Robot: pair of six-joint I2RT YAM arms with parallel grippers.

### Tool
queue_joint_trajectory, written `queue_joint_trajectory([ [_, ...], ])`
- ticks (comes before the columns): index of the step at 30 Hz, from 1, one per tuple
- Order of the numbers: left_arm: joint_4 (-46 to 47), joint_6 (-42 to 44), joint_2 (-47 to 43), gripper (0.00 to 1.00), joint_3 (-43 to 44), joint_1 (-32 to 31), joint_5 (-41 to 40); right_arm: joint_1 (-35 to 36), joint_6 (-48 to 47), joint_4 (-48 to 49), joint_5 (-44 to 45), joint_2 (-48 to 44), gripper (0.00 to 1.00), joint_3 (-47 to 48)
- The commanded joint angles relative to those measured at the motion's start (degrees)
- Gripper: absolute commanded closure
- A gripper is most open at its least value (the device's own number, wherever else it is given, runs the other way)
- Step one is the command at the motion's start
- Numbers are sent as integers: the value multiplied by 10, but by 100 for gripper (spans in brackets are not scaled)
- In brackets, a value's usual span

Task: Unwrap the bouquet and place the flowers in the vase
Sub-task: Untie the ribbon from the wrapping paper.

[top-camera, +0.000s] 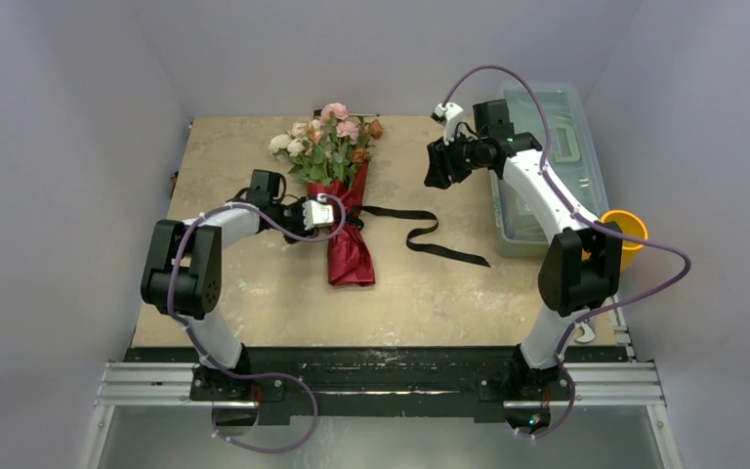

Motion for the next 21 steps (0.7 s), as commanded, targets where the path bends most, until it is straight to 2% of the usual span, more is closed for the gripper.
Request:
queue_joint_trajectory([
  [1, 10, 20, 5, 52, 23, -1, 12, 2, -5, -8, -21, 1, 47, 26],
  [12, 10, 30, -18, 51, 10, 28, 9, 2, -6, -6, -24, -3, 47, 12],
  [21, 48, 31, 10, 47, 4, 2, 12, 2, -8, -18, -25, 0, 46, 13],
])
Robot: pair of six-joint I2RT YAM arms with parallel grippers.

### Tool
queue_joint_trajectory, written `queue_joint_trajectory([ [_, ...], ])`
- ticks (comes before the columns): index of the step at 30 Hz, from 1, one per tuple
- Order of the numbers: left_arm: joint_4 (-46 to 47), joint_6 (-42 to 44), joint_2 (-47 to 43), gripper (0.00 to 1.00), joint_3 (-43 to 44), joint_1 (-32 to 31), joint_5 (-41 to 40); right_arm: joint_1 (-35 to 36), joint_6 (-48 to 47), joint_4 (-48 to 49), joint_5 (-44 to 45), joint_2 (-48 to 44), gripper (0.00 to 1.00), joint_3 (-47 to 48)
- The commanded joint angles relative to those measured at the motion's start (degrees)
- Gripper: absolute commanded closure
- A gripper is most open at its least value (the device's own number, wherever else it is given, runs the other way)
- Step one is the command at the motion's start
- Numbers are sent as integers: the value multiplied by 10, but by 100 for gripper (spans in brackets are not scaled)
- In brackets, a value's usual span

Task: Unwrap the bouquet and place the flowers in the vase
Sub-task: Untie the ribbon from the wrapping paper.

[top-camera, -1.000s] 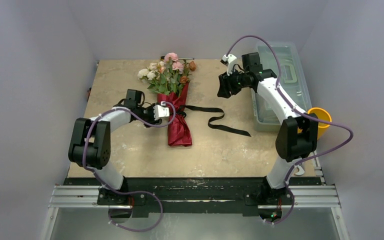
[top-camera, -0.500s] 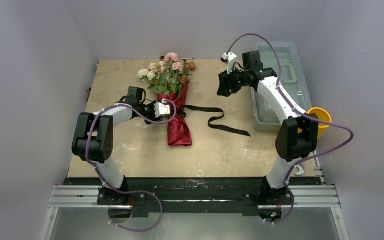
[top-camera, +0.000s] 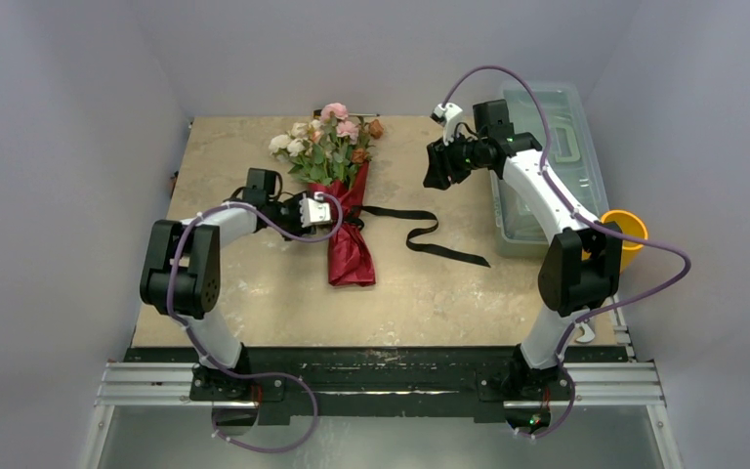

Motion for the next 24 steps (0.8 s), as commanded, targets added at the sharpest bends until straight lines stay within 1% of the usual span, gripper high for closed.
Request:
queue_joint_trajectory([
  [1, 34, 15, 9, 47, 0, -17, 18, 2, -8, -14, -13, -1, 46, 12],
  [7, 41, 13, 22, 50, 5, -22, 18, 3, -7, -19, -10, -1, 46, 10],
  [14, 18, 26, 33, 60, 3, -29, 18, 2, -6, -25, -7, 10, 46, 23],
  [18, 42, 14, 38, 58, -6, -33, 15, 2, -5, -28, -6, 15, 46, 26],
  [20, 56, 4, 41, 59, -6, -39, 9, 2, -2, -30, -8, 16, 46, 25],
  [22, 71, -6, 43, 64, -9, -49, -4, 2, 2, -29, -12, 15, 46, 21],
  [23, 74, -13, 42, 69, -11, -53, -8, 2, 4, -27, -14, 15, 46, 18],
  [24, 73, -18, 39, 78, -11, -56, -12, 2, 8, -24, -19, 14, 46, 15],
])
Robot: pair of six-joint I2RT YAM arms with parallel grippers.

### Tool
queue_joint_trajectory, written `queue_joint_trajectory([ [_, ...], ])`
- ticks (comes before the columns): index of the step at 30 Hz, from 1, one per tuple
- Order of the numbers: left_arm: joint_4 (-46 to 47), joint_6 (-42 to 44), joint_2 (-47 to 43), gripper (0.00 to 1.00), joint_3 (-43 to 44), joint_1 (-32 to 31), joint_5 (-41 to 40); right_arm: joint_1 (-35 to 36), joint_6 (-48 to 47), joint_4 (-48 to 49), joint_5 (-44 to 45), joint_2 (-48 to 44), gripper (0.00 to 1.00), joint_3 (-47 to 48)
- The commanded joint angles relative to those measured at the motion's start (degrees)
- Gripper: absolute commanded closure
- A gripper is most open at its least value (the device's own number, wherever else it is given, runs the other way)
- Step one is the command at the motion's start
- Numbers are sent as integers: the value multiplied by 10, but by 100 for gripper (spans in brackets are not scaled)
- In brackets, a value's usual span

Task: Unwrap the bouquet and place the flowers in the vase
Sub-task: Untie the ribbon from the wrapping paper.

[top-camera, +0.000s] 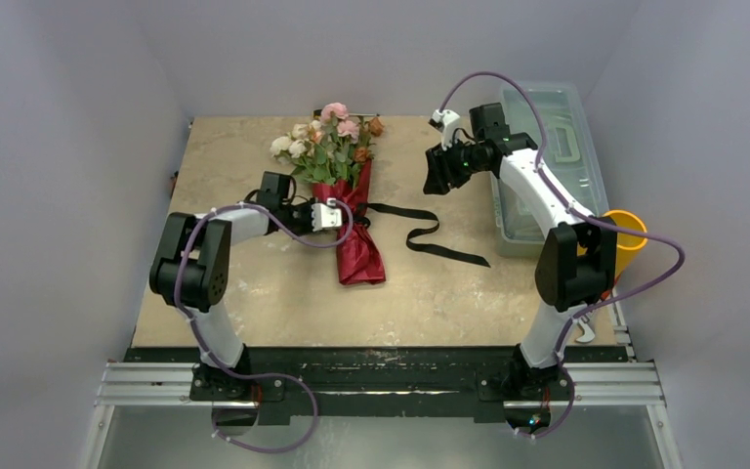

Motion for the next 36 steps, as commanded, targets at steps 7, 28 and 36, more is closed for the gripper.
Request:
queue_joint_trajectory([
  [7, -44, -79, -117, 100, -15, -14, 13, 2, 33, 40, -41, -22, 47, -18],
  [28, -70, -367, -314, 100, 85, 9, 14, 2, 57, 83, -75, -48, 47, -83],
  [36, -16, -443, -297, 100, 167, -14, 33, 2, 52, 77, -81, -39, 47, -70],
])
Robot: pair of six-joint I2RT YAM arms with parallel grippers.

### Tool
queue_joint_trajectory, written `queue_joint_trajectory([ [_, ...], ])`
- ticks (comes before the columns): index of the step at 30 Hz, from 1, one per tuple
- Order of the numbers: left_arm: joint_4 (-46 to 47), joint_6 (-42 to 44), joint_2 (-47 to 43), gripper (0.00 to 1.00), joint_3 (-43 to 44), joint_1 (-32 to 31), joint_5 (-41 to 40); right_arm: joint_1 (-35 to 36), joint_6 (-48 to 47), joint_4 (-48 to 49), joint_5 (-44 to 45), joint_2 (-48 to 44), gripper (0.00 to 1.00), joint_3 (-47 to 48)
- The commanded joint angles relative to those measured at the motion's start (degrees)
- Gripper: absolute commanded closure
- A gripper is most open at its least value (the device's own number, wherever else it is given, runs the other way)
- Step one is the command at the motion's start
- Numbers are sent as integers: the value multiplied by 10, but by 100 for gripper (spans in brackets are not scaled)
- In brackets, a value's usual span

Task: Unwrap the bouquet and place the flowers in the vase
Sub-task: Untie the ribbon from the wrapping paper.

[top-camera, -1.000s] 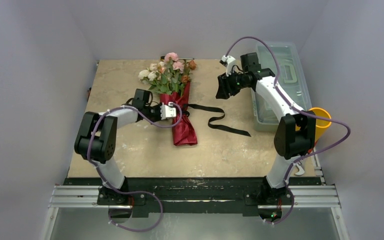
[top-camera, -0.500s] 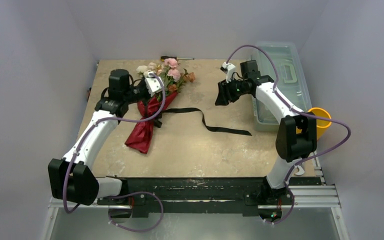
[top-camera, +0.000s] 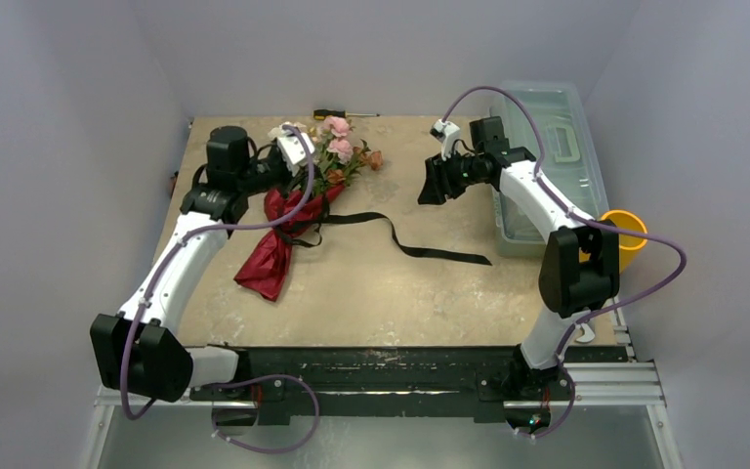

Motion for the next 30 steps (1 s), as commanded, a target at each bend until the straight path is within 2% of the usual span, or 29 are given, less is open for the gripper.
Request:
queue_joint_trajectory([
  [1, 70, -114, 13, 100, 98, -12, 7, 3, 4, 10, -23, -12, 47, 15],
  [3, 83, -180, 31, 100, 143, 0, -39, 2, 13, 14, -26, -10, 47, 15],
  [6, 41, -226, 63, 100, 201, 39, -162, 3, 20, 17, -28, -7, 47, 18],
  [10, 18, -260, 86, 100, 198, 174, -266, 3, 16, 12, -28, -9, 47, 22],
  [13, 19, -228, 100, 100, 182, 229, -345, 3, 8, 7, -27, -12, 47, 18],
  [17, 24, -158, 128, 100, 168, 248, -445, 3, 4, 5, -26, -14, 47, 11],
  [21, 14, -119, 163, 100, 158, 257, -501, 3, 3, 3, -26, -14, 47, 10],
  [24, 4, -89, 173, 98, 139, 259, -502, 3, 3, 2, -26, -15, 47, 9],
  [25, 5, -85, 170, 95, 130, 259, -497, 3, 3, 2, -26, -16, 47, 8],
  [27, -12, -69, 172, 82, 118, 259, -471, 3, 3, 1, -26, -17, 47, 4],
  [28, -30, -66, 174, 68, 118, 259, -452, 3, 4, 0, -27, -18, 47, 2],
  [30, -68, -41, 177, 34, 117, 259, -408, 3, 3, -2, -28, -19, 47, -1],
])
